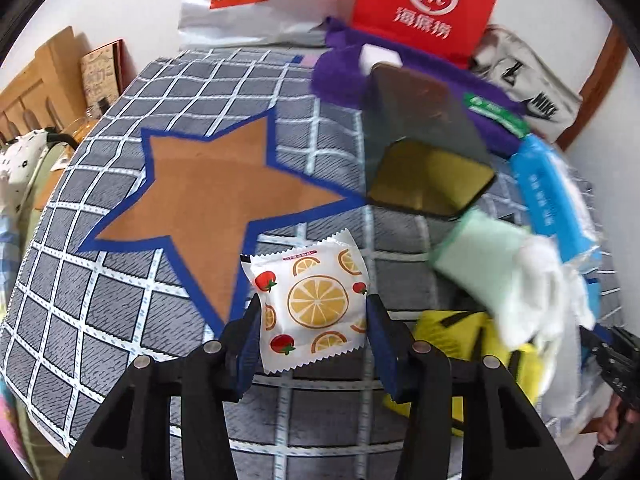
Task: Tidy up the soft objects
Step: 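Grasp the orange-print snack packet with the left tool while the right tool lifts the tissues, then carry the snack packet toward the purple towel while the right tool carries the tissues there, then open the left tool over the towel while the right tool releases the tissues there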
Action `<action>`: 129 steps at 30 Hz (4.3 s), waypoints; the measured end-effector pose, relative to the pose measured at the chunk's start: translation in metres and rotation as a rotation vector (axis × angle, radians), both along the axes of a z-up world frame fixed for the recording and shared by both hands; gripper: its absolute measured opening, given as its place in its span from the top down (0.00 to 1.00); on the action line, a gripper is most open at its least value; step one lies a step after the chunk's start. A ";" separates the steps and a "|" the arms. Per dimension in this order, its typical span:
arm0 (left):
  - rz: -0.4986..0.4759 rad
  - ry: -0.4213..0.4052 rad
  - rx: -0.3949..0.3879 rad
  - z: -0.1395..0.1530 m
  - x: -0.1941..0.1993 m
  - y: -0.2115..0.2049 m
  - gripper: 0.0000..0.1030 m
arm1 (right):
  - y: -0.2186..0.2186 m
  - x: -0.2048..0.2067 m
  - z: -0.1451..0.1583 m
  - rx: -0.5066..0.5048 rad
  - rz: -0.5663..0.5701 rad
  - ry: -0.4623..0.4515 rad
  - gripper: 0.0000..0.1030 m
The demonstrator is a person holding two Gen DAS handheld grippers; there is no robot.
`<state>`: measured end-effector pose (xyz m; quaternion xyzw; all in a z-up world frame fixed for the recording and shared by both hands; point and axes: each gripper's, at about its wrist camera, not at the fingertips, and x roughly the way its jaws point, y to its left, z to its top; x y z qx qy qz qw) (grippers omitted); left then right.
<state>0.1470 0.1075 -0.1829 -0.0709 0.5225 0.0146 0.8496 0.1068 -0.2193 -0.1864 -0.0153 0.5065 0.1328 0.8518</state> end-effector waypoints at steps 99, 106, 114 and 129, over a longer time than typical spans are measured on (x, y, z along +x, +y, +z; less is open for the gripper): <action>-0.074 -0.115 -0.062 0.071 0.205 -0.051 0.62 | -0.001 0.236 0.083 0.055 0.014 -0.171 0.79; -0.079 -0.077 -0.074 0.053 0.228 -0.051 0.62 | -0.002 0.258 0.064 0.047 0.017 -0.130 0.79; -0.096 -0.039 -0.053 0.039 0.243 -0.055 0.61 | -0.003 0.275 0.040 0.063 0.013 -0.065 0.79; -0.105 0.013 -0.064 0.024 0.255 -0.060 0.43 | -0.012 0.289 0.020 0.080 -0.028 -0.003 0.70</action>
